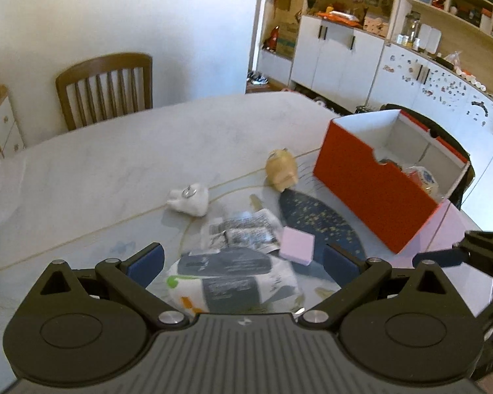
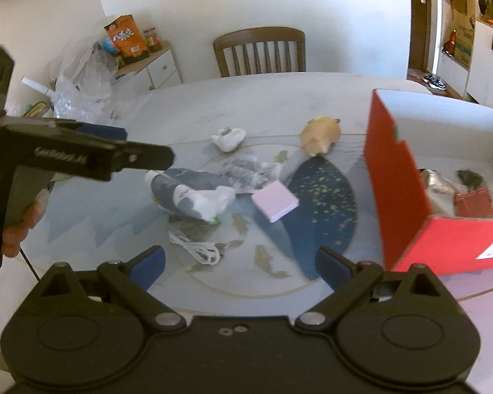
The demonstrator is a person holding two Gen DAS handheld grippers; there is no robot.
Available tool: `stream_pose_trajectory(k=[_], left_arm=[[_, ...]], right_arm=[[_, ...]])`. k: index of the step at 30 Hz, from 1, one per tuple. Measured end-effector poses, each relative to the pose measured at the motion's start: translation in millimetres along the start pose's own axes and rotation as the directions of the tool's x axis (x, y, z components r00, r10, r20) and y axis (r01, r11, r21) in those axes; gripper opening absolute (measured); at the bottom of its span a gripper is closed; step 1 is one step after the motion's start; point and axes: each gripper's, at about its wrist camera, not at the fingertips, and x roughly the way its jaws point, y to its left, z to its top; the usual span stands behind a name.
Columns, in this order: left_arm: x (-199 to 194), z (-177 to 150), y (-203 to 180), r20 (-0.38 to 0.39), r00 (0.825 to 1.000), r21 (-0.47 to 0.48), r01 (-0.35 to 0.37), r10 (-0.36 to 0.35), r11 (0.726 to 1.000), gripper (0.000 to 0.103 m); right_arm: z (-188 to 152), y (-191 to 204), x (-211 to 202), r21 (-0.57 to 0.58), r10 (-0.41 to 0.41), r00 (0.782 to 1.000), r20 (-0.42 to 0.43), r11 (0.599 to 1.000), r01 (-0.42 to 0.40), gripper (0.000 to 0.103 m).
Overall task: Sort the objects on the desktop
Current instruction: 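Reach the left tool to the white-grey snack bag while the right tool reaches the white cable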
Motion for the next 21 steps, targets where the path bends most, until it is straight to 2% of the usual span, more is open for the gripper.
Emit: stream_pose_trajectory(k=[10,21], left_arm=[[27.8,-1.5,24.7,-0.065,0.998,-0.022,-0.002,0.0,1.0,0.103],[58.5,1.3,33.8,-0.122,0.992,-0.045,0.01,-0.016,0.999,0.103]], right_arm=[[-9.1,33.5,39.8,-0.044,0.001,1.0,-0.004,0.999,-0.002,0.098],[-11.6,49.5,79.0,-0.097,-0.012,0.999,-0.039,0.995,0.008,0.098]])
